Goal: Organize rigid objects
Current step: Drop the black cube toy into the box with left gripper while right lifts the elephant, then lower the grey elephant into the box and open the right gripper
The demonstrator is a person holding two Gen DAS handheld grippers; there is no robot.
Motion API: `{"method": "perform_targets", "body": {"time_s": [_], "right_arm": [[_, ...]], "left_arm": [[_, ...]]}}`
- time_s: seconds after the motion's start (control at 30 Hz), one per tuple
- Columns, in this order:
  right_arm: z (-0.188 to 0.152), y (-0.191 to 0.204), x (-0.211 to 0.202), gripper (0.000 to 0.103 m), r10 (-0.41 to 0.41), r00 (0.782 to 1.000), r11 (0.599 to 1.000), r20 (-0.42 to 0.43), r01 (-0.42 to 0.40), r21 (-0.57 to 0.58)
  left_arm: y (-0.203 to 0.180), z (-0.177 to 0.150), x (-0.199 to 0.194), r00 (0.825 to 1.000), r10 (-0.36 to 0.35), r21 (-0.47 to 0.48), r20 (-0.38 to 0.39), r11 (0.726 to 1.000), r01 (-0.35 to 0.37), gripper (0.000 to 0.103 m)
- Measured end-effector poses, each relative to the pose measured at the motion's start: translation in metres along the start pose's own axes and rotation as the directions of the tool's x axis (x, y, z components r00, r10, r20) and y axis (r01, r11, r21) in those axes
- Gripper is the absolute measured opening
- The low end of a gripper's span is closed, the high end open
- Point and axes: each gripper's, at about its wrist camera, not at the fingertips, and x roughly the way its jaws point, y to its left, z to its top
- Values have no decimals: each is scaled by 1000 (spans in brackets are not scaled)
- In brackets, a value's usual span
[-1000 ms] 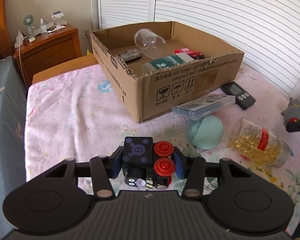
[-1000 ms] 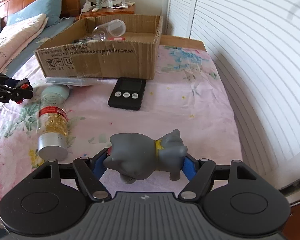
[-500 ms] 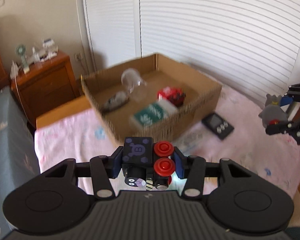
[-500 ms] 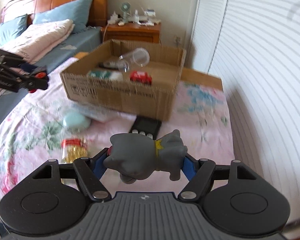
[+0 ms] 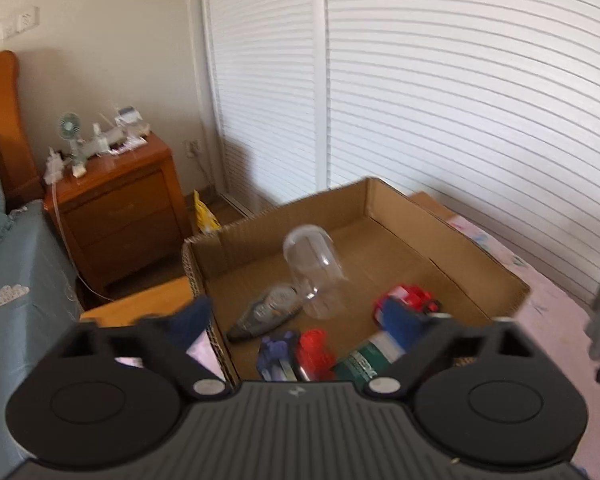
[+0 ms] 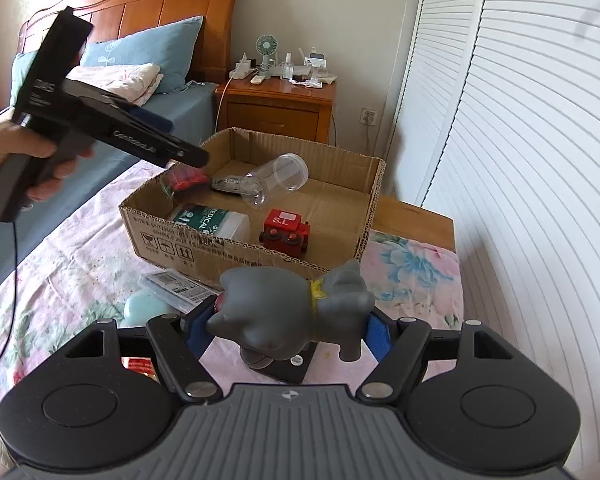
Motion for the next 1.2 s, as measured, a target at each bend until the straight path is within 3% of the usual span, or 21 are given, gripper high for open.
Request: {"method": "perform_targets", "body": {"time_s": [0.1,0.3,0.53,0.77,1.13,1.2], "right_arm": [[1,3,1,77,3,1000,1000,-2,-3,-9],[9,8,0,77,6,1000,1000,3,-6,-21],[36,7,9,77,33,999,999,12,-33,-11],[80,4,45,78,50,999,999,3,-50,19],[138,18,119,78,80,996,996,-31,-79,33],[143,20,130,85,80,996,996,-32,-79,42]], "left_arm": [[2,-5,-1,999,-44,-13,-30,999,43,96],[1,-27,-27,997,-69,-39,-30,997,68,98],[2,-59,-64,992,-98,-132,-78,987,87,102],[-8,-90,-90,991,27,-101,-132,994,-41,102],[-6,-103,-122,996,82,-145,-35,986,-86,102],[-5,-105,-123,995,91,-151,-30,984,-94,102]]}}
